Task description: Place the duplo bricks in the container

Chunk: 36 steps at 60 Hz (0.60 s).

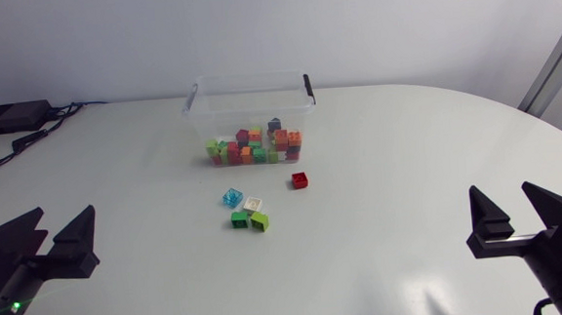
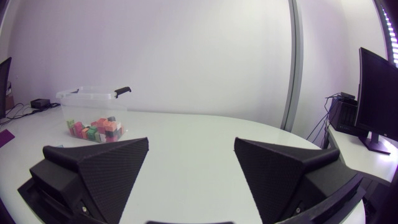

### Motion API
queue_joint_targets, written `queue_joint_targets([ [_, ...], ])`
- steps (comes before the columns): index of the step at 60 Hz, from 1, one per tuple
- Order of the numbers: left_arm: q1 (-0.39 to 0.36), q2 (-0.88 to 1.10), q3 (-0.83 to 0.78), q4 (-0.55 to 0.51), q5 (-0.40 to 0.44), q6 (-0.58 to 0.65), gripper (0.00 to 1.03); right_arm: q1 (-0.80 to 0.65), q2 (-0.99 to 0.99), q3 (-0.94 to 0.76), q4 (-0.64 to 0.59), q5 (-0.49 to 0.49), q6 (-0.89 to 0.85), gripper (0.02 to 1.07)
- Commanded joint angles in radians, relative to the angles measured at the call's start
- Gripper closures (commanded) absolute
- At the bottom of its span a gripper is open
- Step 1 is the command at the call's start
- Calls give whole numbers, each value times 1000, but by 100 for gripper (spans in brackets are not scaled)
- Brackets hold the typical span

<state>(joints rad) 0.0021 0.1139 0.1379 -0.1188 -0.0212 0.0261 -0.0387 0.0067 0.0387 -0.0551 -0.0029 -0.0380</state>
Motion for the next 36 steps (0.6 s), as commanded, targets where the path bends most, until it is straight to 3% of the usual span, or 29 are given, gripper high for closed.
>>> queue_joint_targets([
  [1, -17, 93, 83, -7, -3, -6, 6, 7, 30, 44, -14, -2, -26, 7],
  [20, -76, 276, 212, -8, -13, -31, 8, 7, 205, 153, -2, -3, -34, 7],
  [36, -206, 506, 344, -64, -82, -45, 8, 11, 420, 250, 6, -16, -33, 7],
])
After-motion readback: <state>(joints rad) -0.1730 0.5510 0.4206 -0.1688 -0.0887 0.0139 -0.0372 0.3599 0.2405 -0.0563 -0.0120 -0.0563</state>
